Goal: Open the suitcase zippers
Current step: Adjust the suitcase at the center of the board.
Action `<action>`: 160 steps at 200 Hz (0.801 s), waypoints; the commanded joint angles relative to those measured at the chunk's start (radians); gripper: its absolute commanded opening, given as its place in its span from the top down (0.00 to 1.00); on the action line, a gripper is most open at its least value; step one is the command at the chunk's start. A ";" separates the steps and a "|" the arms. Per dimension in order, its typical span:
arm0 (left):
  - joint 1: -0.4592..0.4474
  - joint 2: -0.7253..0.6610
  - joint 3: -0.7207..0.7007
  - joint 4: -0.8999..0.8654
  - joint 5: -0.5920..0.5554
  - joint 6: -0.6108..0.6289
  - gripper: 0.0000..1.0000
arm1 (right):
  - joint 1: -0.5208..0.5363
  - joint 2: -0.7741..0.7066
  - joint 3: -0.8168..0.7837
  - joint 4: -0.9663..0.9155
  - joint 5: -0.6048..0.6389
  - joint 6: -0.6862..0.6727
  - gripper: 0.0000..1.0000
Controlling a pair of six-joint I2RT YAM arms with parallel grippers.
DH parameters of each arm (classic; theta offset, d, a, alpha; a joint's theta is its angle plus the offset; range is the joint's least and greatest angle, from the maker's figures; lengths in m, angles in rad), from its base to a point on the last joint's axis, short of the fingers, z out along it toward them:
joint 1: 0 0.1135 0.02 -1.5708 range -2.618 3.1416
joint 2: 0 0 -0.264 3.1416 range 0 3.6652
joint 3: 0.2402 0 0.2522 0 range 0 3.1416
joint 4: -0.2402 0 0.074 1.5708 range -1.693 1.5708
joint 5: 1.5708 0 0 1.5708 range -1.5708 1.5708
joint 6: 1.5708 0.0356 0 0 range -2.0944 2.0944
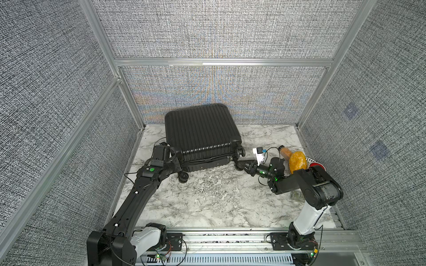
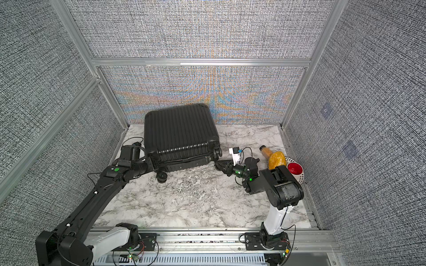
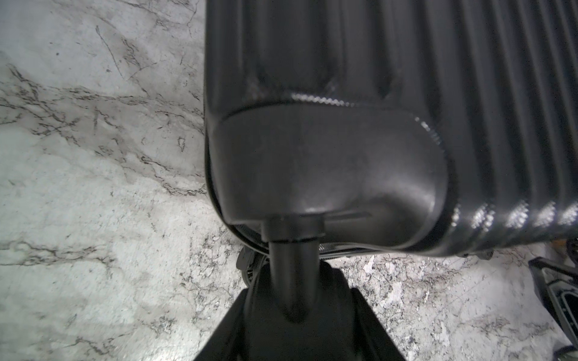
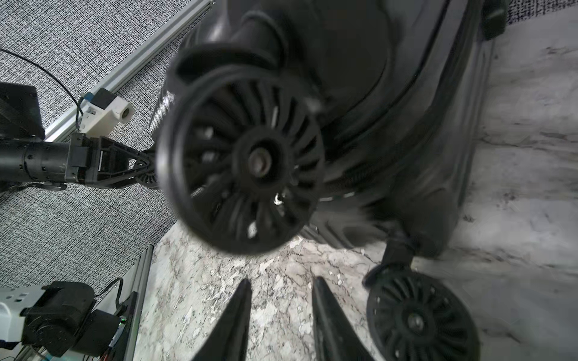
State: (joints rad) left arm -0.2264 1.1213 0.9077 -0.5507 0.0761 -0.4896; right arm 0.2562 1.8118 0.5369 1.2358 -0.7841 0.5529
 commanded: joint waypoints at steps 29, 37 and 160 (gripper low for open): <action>-0.003 -0.002 0.005 -0.022 0.070 0.068 1.00 | -0.007 0.093 0.053 0.053 -0.048 0.015 0.67; -0.003 -0.002 0.005 -0.022 0.070 0.069 1.00 | -0.013 0.111 0.054 0.083 -0.061 0.035 0.67; -0.002 0.012 0.003 -0.021 0.079 0.063 1.00 | 0.012 0.205 0.086 0.200 -0.119 0.090 0.65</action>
State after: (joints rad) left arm -0.2268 1.1275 0.9104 -0.5564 0.0883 -0.4694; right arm 0.2615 2.0048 0.6121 1.3930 -0.8909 0.6281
